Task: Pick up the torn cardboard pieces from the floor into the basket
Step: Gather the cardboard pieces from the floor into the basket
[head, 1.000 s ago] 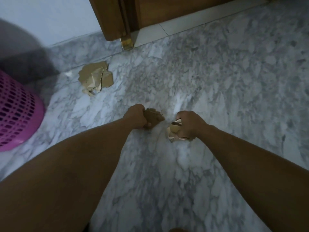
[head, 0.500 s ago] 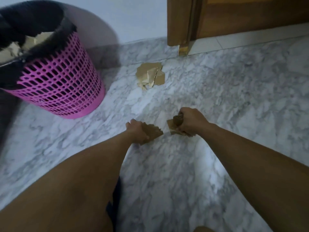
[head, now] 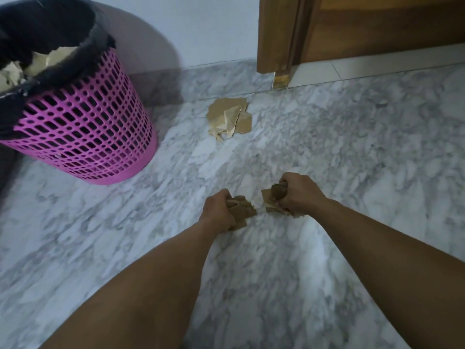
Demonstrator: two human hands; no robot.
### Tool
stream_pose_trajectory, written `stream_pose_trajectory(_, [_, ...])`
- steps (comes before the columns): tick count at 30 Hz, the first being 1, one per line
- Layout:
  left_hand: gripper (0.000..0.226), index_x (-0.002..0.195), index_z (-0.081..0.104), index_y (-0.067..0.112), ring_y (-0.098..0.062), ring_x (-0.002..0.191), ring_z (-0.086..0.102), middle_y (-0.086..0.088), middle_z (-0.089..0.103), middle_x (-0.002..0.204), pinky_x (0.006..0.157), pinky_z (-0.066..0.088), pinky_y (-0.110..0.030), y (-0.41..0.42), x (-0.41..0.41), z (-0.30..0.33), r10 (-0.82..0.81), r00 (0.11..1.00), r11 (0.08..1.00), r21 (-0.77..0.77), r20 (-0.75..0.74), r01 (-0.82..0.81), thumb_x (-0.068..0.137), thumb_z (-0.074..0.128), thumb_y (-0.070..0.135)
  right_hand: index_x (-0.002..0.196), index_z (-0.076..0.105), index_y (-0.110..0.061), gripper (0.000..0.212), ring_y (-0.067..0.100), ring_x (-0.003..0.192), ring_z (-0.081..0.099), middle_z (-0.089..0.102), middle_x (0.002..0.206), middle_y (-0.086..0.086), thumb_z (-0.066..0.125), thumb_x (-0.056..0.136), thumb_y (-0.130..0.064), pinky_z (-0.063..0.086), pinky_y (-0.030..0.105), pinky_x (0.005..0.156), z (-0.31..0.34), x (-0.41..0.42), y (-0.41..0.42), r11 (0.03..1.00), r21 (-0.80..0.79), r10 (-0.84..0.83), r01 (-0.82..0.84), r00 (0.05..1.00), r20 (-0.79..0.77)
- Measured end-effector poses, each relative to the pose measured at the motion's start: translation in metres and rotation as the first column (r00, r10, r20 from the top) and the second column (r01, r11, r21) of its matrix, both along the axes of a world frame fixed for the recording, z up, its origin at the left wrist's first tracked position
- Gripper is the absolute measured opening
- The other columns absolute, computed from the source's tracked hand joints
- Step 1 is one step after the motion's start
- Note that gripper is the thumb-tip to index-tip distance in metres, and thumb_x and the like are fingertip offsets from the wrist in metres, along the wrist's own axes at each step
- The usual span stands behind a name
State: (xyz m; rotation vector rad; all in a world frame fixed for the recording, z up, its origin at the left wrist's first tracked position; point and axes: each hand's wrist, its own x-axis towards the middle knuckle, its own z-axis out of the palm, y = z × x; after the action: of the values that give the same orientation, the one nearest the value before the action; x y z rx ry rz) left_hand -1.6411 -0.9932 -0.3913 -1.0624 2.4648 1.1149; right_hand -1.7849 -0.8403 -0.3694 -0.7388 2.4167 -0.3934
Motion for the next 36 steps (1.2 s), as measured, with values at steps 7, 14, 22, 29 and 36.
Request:
stream_pose_trajectory(7, [0.039, 0.100, 0.067, 0.015, -0.017, 0.085, 0.056, -0.004, 0.062, 0.099, 0.067, 0.044, -0.023, -0.025, -0.021, 0.002, -0.055, 0.990, 0.998, 0.001, 0.131, 0.055, 0.065, 0.077, 0.003, 0.098, 0.056, -0.014, 0.037, 0.025, 0.086, 0.055, 0.057, 0.095, 0.007, 0.082, 0.071, -0.014, 0.040, 0.029, 0.066, 0.010, -0.022, -0.029, 0.996, -0.060, -0.060, 0.064, 0.996, 0.069])
stream_pose_trajectory(14, [0.016, 0.082, 0.070, 0.014, -0.015, 0.076, 0.059, -0.002, 0.063, 0.082, 0.066, 0.049, -0.024, -0.038, -0.036, -0.003, -0.085, 0.953, 0.995, -0.029, 0.291, 0.098, 0.067, 0.077, 0.014, 0.092, 0.057, -0.015, 0.030, 0.032, 0.086, 0.063, 0.064, 0.098, 0.013, 0.078, 0.072, -0.012, 0.055, 0.037, 0.068, 0.007, -0.046, -0.055, 0.999, -0.026, -0.040, 0.043, 0.993, 0.109])
stream_pose_trajectory(22, [0.020, 0.092, 0.071, 0.007, -0.024, 0.083, 0.064, -0.010, 0.068, 0.089, 0.067, 0.051, -0.029, -0.110, -0.098, 0.069, 0.178, 0.975, 0.976, -0.149, 0.134, -0.158, 0.073, 0.072, 0.013, 0.110, 0.062, -0.003, 0.029, 0.030, 0.097, 0.061, 0.064, 0.104, 0.013, 0.065, 0.089, -0.023, 0.048, 0.034, 0.079, 0.050, -0.103, -0.113, 0.992, -0.079, -0.083, 0.093, 0.989, 0.124])
stream_pose_trajectory(29, [0.031, 0.108, 0.064, 0.003, -0.019, 0.082, 0.058, -0.009, 0.064, 0.096, 0.054, 0.049, -0.020, -0.159, -0.135, 0.111, 0.293, 0.954, 0.954, -0.076, 0.067, -0.288, 0.079, 0.072, 0.009, 0.114, 0.063, 0.001, 0.026, 0.032, 0.103, 0.061, 0.065, 0.111, 0.013, 0.054, 0.093, -0.012, 0.041, 0.027, 0.073, 0.067, -0.135, -0.162, 0.977, -0.100, -0.172, 0.190, 0.971, 0.167])
stream_pose_trajectory(36, [0.024, 0.104, 0.064, 0.012, -0.008, 0.062, 0.048, -0.004, 0.062, 0.086, 0.045, 0.034, -0.016, -0.212, -0.191, 0.070, 0.355, 0.935, 0.931, 0.085, 0.011, -0.355, 0.082, 0.072, 0.013, 0.130, 0.054, -0.006, 0.048, 0.034, 0.126, 0.049, 0.052, 0.136, 0.017, 0.061, 0.092, -0.035, 0.043, 0.035, 0.104, 0.018, -0.150, -0.218, 0.989, 0.012, -0.146, 0.146, 0.979, 0.141])
